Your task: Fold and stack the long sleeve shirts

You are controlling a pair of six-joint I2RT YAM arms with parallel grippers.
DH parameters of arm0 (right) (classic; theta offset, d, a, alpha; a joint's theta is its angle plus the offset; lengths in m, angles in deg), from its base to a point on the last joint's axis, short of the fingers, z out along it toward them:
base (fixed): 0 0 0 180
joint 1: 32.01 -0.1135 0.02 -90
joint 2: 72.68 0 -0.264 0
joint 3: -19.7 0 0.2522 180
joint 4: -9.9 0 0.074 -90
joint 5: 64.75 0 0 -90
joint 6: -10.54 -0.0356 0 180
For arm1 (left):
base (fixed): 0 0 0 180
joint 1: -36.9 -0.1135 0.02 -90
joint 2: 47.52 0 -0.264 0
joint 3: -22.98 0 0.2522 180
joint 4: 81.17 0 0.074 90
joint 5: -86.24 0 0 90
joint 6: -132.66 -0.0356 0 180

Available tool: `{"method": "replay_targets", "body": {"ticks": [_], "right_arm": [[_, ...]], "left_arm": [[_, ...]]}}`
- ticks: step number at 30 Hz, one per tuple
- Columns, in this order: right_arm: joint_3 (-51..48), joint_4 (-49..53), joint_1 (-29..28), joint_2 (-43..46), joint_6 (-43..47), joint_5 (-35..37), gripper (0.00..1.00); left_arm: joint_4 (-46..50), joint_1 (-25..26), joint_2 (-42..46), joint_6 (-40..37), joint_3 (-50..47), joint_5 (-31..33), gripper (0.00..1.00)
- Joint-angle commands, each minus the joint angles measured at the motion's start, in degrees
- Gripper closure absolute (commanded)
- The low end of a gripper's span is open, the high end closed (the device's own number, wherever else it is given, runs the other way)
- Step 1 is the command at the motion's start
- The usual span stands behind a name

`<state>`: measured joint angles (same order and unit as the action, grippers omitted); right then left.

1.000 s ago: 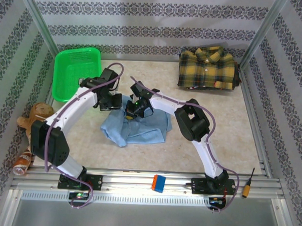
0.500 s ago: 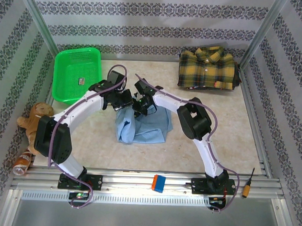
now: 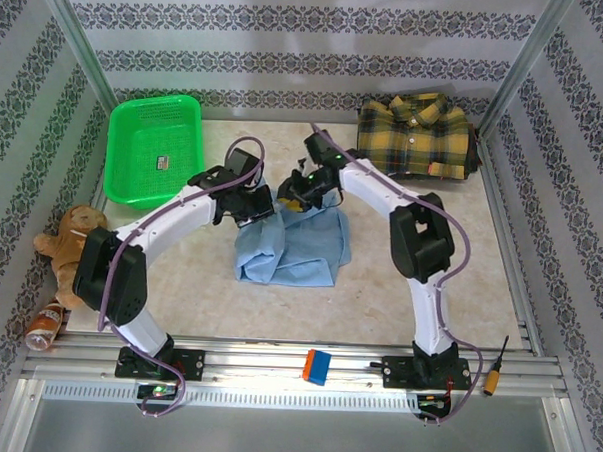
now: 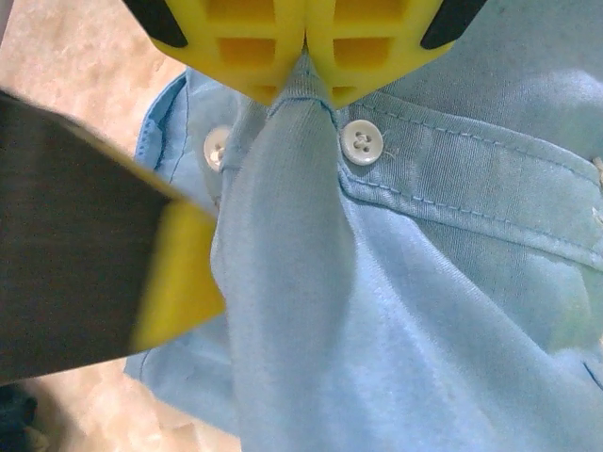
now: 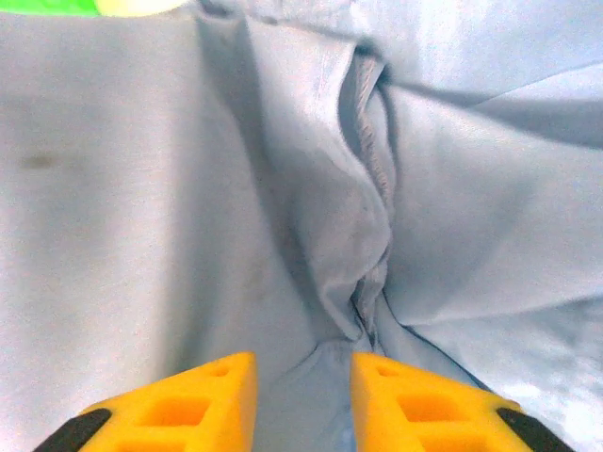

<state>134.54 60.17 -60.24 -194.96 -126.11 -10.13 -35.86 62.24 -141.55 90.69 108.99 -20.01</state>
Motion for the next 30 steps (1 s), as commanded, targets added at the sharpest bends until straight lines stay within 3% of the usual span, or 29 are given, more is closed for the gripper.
{"method": "replay_targets", "body": {"ticks": [1, 7, 14, 30], "right_arm": [[-3.5, 4.3, 2.7, 4.5, 4.0, 1.3, 0.64], [-11.7, 7.7, 8.9, 8.5, 11.3, 5.0, 0.63], [-19.5, 9.1, 12.8, 9.0, 17.4, 14.9, 0.64], [-27.0, 3.6, 14.5, 5.9, 17.1, 16.9, 0.74]], "left_arm": [[2.3, 1.4, -2.1, -1.4, 2.5, 0.7, 0.96], [6.5, 3.3, -5.2, -3.5, 7.6, 1.7, 0.96], [10.3, 7.0, -10.1, -4.4, 13.6, 2.5, 0.96], [23.4, 14.9, -22.5, -9.0, 34.7, 3.5, 0.96]]}}
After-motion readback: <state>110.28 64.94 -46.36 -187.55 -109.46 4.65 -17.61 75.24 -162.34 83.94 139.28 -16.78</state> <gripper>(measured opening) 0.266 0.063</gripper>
